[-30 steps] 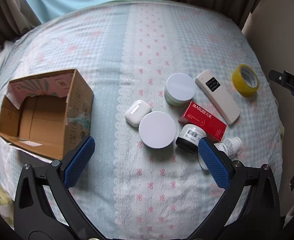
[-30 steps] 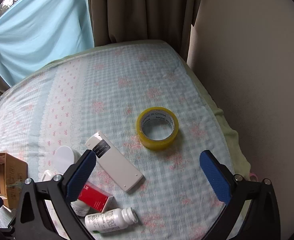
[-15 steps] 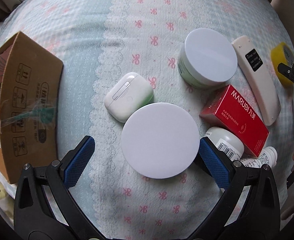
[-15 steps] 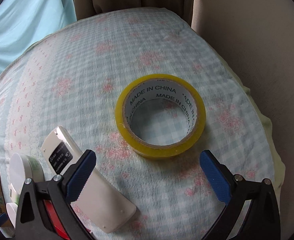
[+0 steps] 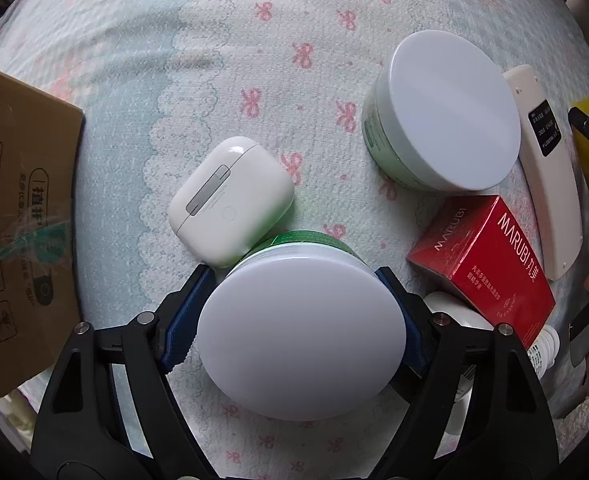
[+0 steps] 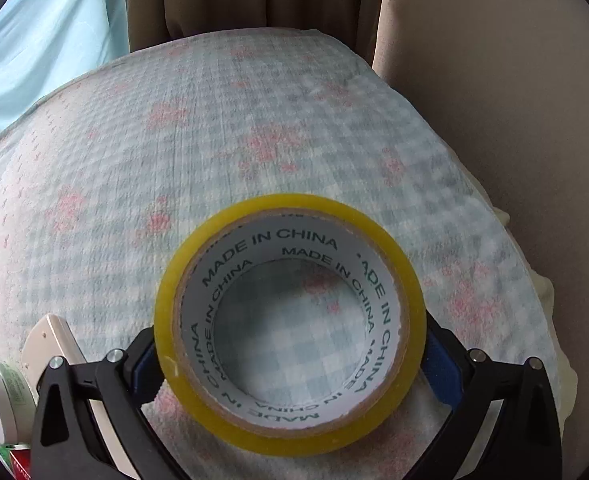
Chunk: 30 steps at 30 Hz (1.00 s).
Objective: Organize rigid objects
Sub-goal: 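Carry the jar with left tool while right tool carries the tape to the box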
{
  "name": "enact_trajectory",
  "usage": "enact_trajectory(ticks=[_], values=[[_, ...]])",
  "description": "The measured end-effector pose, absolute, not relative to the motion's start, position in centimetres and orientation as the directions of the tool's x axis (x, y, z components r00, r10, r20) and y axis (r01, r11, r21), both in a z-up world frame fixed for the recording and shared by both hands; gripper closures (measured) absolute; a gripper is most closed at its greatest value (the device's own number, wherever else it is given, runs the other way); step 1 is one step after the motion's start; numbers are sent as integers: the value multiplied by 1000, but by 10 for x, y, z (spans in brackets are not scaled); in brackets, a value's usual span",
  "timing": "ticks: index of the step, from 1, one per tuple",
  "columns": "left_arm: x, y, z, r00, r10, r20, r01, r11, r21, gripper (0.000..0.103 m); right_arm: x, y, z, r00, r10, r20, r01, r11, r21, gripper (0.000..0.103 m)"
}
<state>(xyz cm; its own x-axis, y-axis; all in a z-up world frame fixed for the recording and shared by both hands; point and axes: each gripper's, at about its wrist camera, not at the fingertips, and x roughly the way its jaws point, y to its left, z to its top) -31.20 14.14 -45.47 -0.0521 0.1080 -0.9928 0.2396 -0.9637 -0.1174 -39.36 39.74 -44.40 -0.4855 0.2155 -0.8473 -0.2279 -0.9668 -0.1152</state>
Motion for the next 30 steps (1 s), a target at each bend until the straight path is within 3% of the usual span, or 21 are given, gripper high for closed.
enact_trajectory(ticks=[1,3,20,30], values=[[-312,141,-454,-57,128,-990,244,-960,-138,35,-395,394,-443,-489,216,-845,-219,-968,-120,1],[-311,142,-453,-59,127,-990,246,-959,-138,35,-396,391,-442,-495,209,-843,-195,-973,-126,7],[-302,138,-429,-96,133,-986,253,-955,-154,35,-382,383,-430,-501,199,-842,-196,-974,-114,7],[-289,122,-364,-205,132,-970,266,-946,-185,35,-368,386,-379,-545,189,-817,-177,-978,-108,7]])
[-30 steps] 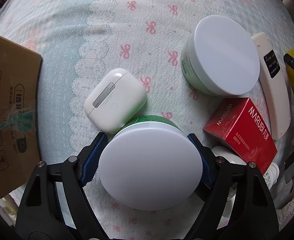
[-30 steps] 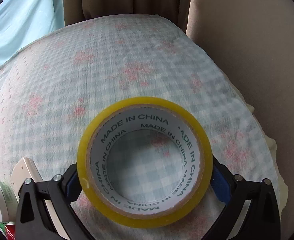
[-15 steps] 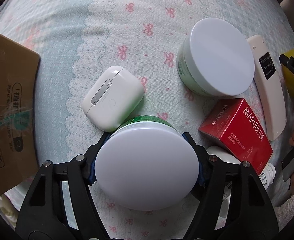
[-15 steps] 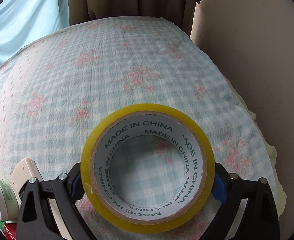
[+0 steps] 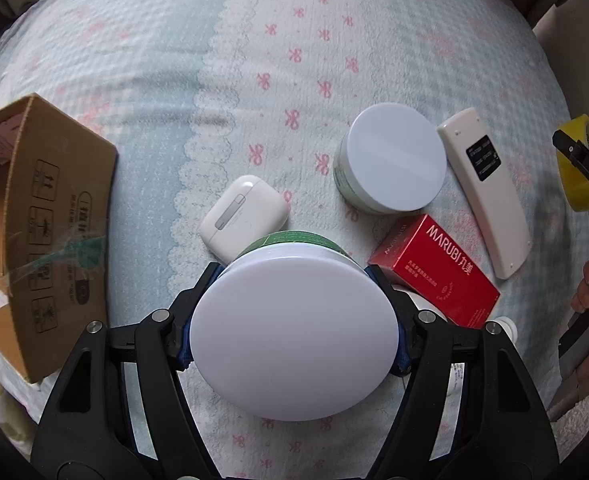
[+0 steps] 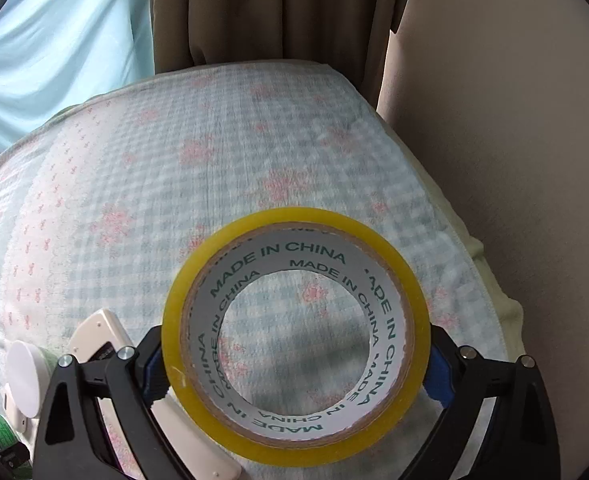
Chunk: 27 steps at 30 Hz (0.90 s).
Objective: Organize rigid objects
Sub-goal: 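Carry the jar with left tool while right tool carries the tape to the box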
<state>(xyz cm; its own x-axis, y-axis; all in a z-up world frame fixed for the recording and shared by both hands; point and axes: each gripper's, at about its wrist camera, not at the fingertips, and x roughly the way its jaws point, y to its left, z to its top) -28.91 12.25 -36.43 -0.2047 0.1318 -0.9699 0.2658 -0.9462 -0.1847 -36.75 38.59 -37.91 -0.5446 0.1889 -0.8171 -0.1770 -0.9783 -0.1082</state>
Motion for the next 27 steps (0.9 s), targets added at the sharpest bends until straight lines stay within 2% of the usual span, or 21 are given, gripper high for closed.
enact_trajectory(ticks=[3,4,5,15,27], values=[[-280,112,-332,-249,135,-959,275,-940,-204,35,-355,381,-349,-565,171,-807,-165,-982,-93,7],[-290,106,-350,-267,135,-954,277,-938,-210,35,-349,379,-339,-571,168,-803,-162,-983,-90,7],[-293,101,-344,-284,133,-950,279,-936,-214,35,-345,376,-328,-579,164,-799,-160,-983,-85,7],[-266,41,-249,-413,115,-903,286,-925,-249,35,-294,303,-217,-613,91,-785,-95,-995,-41,7],[-215,-106,-216,-453,127,-882,241,-936,-259,35,-243,117,-163,-627,-9,-779,40,-999,-20,7]])
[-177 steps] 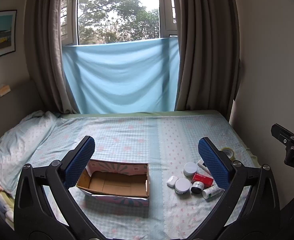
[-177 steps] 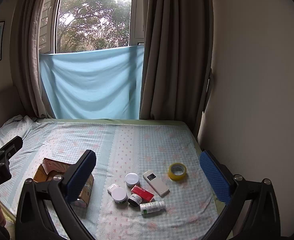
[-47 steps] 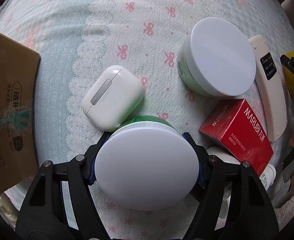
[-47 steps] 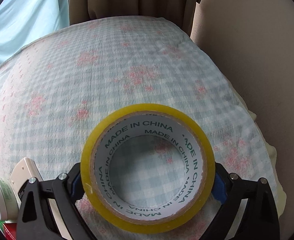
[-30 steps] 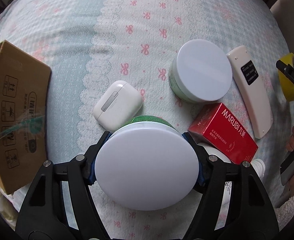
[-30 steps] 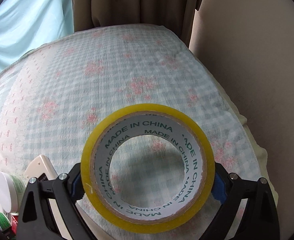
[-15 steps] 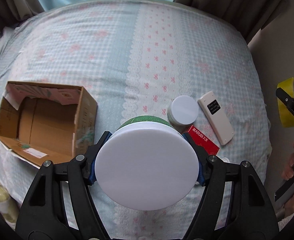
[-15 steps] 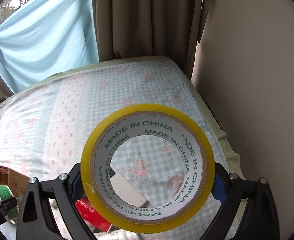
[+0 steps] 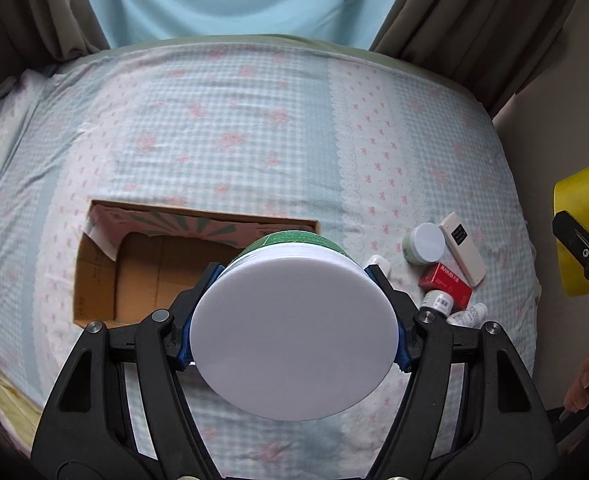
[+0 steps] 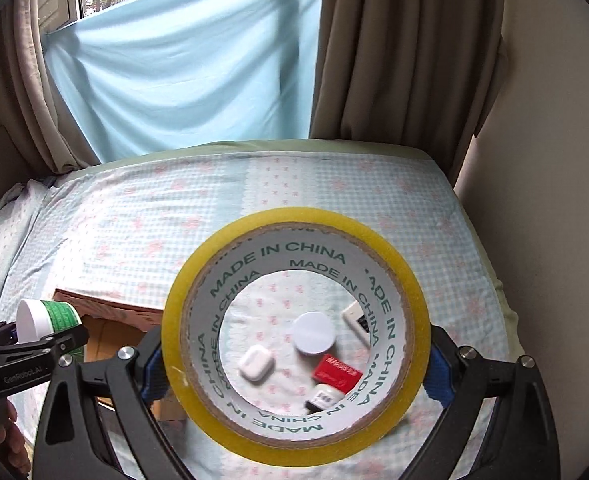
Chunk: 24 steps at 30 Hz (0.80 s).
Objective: Organize rigid objects
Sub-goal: 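Carry the jar with left tool while right tool carries the tape to the box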
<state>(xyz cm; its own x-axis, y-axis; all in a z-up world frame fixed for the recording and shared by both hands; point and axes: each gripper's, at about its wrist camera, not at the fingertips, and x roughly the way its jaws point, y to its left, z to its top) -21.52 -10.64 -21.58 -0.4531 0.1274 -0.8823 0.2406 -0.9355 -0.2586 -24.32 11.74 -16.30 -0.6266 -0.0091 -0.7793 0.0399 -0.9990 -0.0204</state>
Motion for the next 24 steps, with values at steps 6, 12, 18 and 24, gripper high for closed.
enact_trajectory(ticks=[6,12,18,24], values=[[-197,-187,-221,-441,125,-889,197,-953,-232,35,-235,27,-165,-597,-39,-801,29,-999,27,7],[-193,-246,-240,-408,115,-906,173,-964,-201,35,-240,-39,-186,-563,-79,-822,58,-997,57,7],[-204,-274,-273,-359,113,-926,149,-973,-176,35,-253,-86,-220,-495,-95,-864,170,-985,11,7],[-226,-273,-327,-284,108,-953,100,-985,-141,35,-268,-116,-281,-395,-92,-914,354,-933,-60,7]])
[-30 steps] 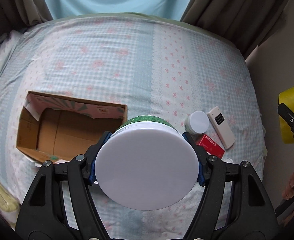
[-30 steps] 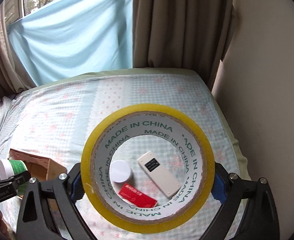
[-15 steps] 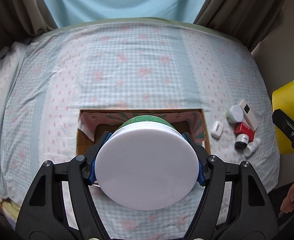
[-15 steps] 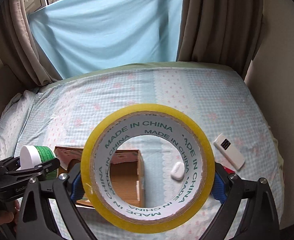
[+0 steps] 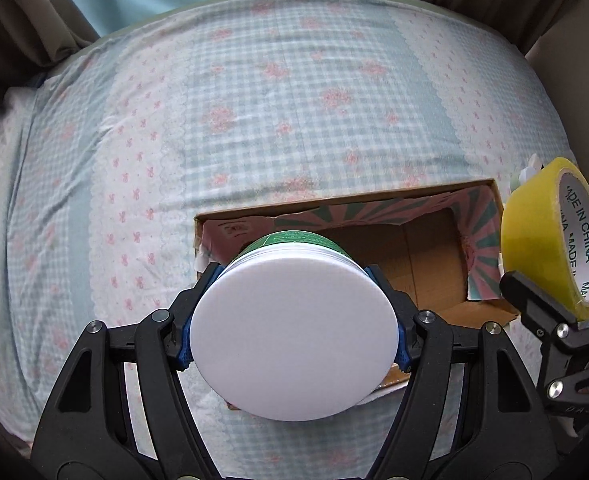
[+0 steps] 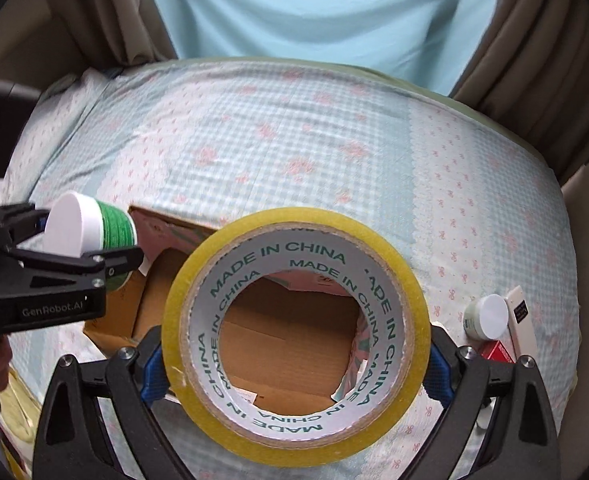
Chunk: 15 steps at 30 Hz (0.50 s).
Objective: Organize rigid objects
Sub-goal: 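Carry the jar with left tool while right tool carries the tape to the box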
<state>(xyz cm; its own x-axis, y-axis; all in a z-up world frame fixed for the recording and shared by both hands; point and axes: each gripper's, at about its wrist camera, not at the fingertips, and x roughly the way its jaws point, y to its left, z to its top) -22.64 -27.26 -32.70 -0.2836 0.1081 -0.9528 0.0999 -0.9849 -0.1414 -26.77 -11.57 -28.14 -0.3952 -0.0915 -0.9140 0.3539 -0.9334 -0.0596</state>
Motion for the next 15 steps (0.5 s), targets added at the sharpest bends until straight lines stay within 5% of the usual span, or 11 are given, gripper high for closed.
enact_trajectory(ticks=[15], values=[[-255,-239,-437,-108,85,-991,-45,-996,-81,35,-269,-129,-414,-179,-64,-982,565,-823,-49,7]])
